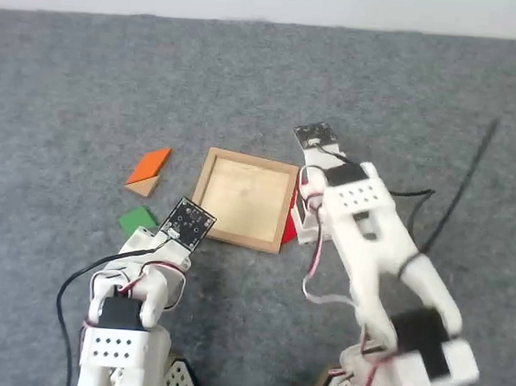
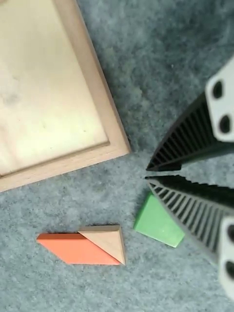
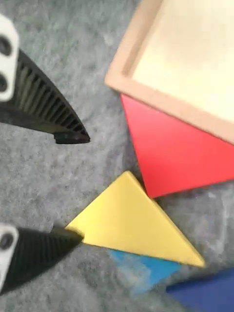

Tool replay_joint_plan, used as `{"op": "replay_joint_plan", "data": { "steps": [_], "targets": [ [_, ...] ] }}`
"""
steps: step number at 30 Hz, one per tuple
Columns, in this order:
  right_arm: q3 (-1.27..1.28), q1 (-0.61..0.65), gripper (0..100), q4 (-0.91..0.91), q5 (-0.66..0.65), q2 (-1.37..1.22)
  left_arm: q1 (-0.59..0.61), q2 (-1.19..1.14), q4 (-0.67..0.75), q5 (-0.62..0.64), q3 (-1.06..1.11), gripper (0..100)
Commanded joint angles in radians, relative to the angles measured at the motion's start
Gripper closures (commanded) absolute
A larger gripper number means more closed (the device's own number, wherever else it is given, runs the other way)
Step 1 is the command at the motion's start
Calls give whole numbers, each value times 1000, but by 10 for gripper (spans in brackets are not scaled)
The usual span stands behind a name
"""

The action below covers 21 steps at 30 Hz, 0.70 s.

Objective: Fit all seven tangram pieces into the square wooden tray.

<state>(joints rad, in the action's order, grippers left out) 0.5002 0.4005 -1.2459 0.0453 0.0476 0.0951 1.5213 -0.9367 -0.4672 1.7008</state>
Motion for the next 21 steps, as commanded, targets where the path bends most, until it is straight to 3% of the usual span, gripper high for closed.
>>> {"op": "replay_joint_plan", "data": {
  "steps": [1, 14, 21],
  "targets": [
    [-63, -22, 603, -5, -54, -51, -3, 11, -3, -6, -10, 983],
    [-63, -47, 608, 96, -140, -183, -3, 11, -3, -6, -10, 983],
    [-68, -128, 842, 130, -144, -189, -3, 11, -3, -6, -10, 983]
  ]
}}
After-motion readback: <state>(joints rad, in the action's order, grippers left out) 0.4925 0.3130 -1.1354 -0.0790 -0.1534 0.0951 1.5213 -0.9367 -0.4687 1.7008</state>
